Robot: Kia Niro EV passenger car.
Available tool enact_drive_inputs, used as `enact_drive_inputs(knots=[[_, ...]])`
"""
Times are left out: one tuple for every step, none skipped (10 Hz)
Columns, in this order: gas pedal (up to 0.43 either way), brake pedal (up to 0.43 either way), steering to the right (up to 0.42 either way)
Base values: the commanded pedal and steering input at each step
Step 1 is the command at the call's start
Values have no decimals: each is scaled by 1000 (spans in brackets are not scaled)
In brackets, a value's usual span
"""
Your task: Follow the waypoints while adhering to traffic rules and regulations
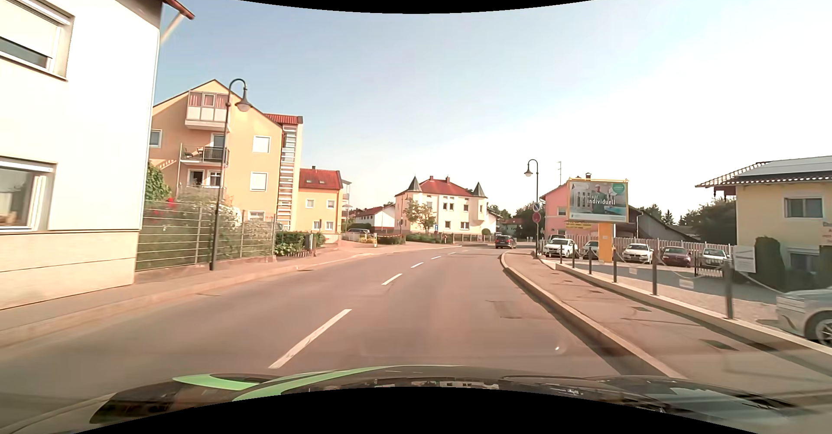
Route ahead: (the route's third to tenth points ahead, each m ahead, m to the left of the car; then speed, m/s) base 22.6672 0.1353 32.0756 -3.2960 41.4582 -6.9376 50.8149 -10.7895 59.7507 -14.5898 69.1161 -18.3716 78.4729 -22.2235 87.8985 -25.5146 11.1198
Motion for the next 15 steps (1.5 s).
enact_drive_inputs(knots=[[59, 0, 45], [59, 0, 45], [59, 0, 45], [59, 0, 45], [59, 0, 45], [59, 0, 43], [59, 0, 41], [59, 0, 40], [59, 0, 40], [59, 0, 40], [59, 0, 40], [59, 0, 41], [59, 0, 44], [59, 0, 44], [59, 0, 44]])
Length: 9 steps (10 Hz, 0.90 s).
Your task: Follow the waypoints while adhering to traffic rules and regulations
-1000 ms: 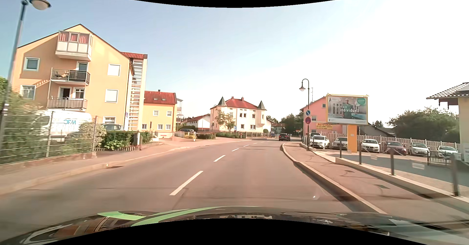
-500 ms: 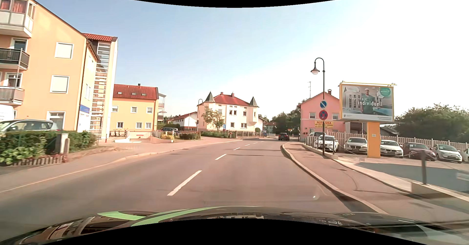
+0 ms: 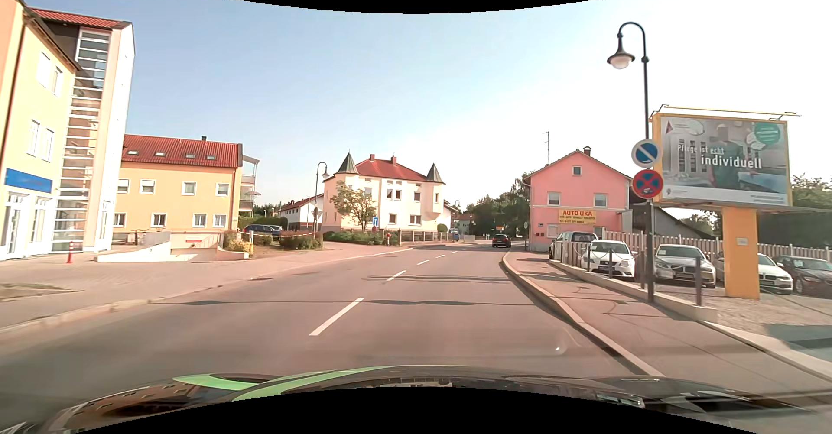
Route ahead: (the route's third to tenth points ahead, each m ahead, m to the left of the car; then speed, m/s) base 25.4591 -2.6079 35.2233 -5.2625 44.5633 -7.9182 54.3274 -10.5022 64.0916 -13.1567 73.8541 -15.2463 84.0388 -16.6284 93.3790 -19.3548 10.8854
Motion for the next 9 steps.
enact_drive_inputs(knots=[[59, 0, 44], [59, 0, 44], [59, 0, 44], [67, 0, 48], [67, 0, 50], [67, 0, 51], [59, 0, 51], [59, 0, 50], [59, 0, 50]])
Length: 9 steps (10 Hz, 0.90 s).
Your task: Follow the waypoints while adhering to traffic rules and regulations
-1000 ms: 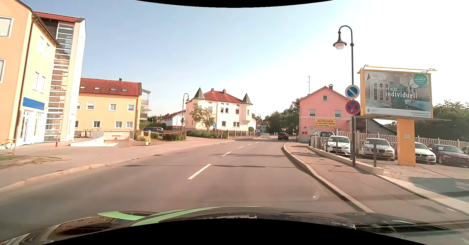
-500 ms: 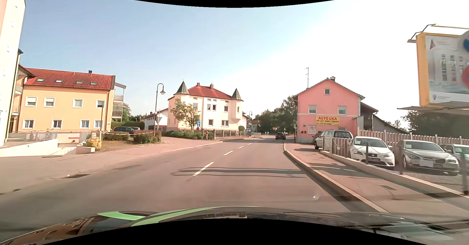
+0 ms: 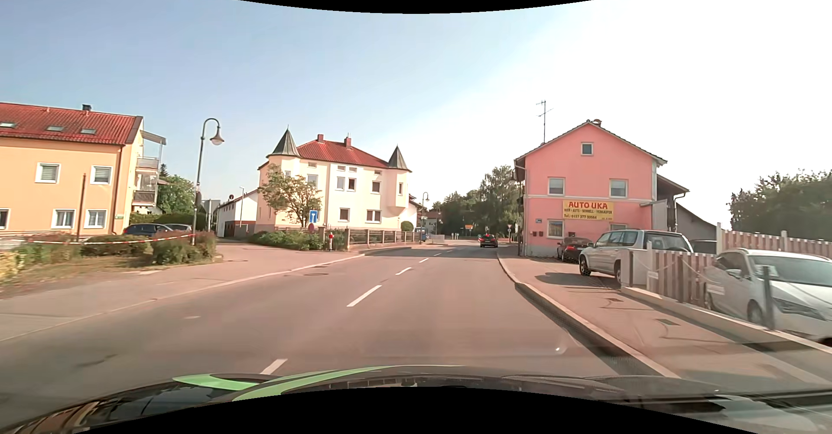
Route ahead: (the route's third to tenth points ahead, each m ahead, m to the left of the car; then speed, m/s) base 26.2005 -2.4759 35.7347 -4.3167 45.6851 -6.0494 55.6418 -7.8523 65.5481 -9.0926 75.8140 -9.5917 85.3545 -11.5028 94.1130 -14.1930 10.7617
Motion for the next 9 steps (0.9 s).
enact_drive_inputs(knots=[[59, 0, 50], [59, 0, 50], [59, 0, 49], [59, 0, 49], [59, 0, 49], [59, 0, 48], [59, 0, 41], [59, 0, 34], [59, 0, 31]])
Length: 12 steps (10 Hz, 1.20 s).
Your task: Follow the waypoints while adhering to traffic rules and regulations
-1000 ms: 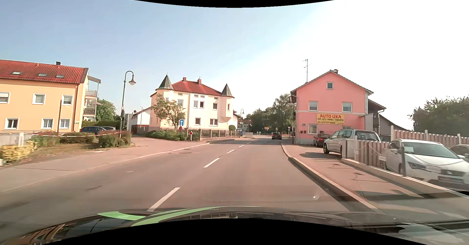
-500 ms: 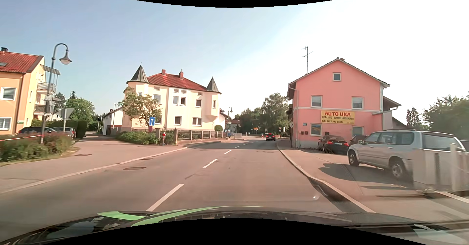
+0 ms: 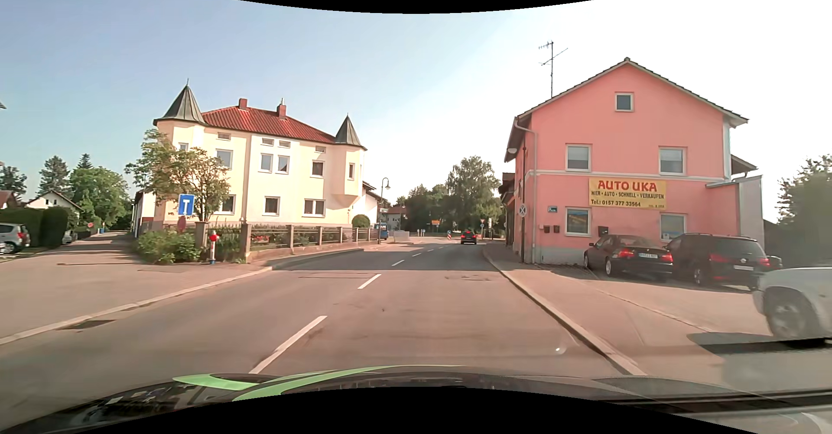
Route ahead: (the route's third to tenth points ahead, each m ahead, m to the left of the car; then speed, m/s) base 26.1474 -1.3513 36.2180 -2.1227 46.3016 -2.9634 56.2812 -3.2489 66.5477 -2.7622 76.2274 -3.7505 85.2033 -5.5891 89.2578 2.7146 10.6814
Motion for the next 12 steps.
enact_drive_inputs(knots=[[59, 0, 30], [59, 0, 30], [59, 0, 30], [59, 0, 31], [59, 0, 31], [59, 0, 31], [59, 0, 31], [59, 0, 32], [59, 0, 33], [59, 0, 34], [67, 0, 38], [67, 0, 40]])
